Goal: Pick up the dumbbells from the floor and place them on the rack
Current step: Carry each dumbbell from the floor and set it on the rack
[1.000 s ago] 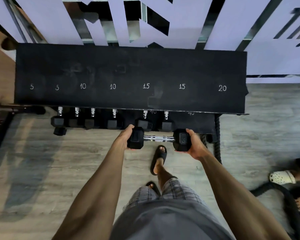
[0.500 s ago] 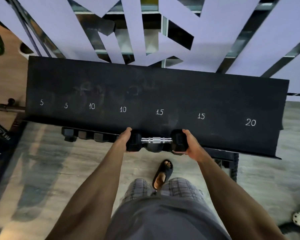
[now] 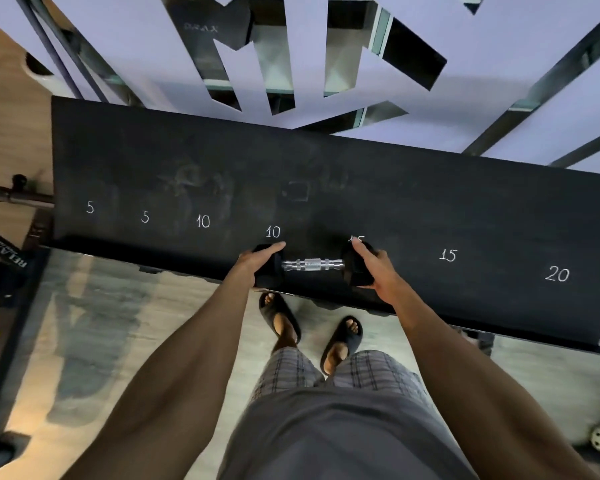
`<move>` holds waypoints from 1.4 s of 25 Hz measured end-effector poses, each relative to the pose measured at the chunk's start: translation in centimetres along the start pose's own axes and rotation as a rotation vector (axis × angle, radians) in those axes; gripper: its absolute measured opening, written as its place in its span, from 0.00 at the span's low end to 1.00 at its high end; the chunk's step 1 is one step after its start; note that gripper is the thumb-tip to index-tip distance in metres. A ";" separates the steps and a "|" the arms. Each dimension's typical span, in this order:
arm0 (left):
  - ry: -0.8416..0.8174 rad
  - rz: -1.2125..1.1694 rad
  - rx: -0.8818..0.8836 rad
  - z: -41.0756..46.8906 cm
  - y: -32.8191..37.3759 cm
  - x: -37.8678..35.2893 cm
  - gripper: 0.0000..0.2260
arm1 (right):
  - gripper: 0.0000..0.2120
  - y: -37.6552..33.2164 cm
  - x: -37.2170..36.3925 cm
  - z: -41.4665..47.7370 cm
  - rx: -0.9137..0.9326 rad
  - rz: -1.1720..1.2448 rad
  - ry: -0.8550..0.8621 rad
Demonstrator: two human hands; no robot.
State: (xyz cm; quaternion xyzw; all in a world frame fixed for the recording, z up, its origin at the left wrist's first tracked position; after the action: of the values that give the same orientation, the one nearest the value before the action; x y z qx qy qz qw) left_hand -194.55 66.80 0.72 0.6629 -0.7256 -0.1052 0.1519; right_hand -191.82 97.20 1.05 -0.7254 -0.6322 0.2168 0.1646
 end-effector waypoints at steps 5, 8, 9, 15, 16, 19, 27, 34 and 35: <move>0.055 0.069 0.016 -0.1 2.4 3.5 0.29 | 0.25 -0.3 -4.1 2.1 0.015 -0.176 0.032; 0.067 0.097 0.031 1.5 2.1 5.6 0.29 | 0.22 -1.1 -6.1 2.8 0.051 -0.202 0.105; 0.075 0.093 0.038 2.1 1.8 6.4 0.30 | 0.26 -1.6 -6.8 3.0 0.055 -0.228 0.127; 0.138 -0.001 0.027 4.1 0.4 9.0 0.27 | 0.42 -4.9 -9.6 5.0 0.089 -0.471 0.237; 0.141 -0.008 0.015 4.3 0.5 9.2 0.27 | 0.44 -5.5 -9.9 5.2 0.105 -0.488 0.254; 0.151 -0.012 0.003 5.0 1.2 9.8 0.30 | 0.50 -7.1 -10.6 5.6 0.148 -0.560 0.292; 0.137 -0.088 0.032 6.7 1.1 9.7 0.28 | 0.50 -9.8 -11.9 7.3 0.233 -0.638 0.321; 0.161 -0.049 0.042 6.9 0.9 10.0 0.28 | 0.43 -10.6 -12.6 5.7 0.248 -0.662 0.314; 0.173 -0.029 0.047 6.8 0.9 10.1 0.28 | 0.42 -10.5 -12.5 5.5 0.253 -0.667 0.311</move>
State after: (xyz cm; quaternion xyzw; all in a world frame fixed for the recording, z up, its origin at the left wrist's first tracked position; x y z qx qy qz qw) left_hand -198.57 56.56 -4.53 0.6834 -0.7023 -0.0327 0.1968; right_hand -204.95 86.19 3.05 -0.4783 -0.7691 0.1150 0.4080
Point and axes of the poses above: each hand's wrist, its own z-axis towards the middle knuckle, its own x-axis out of the back of the hand, y = z × x, the point moved 10 cm from there along z, towards the middle knuckle, and after that the axes turned 9 degrees about -y, right-handed, at the moved point
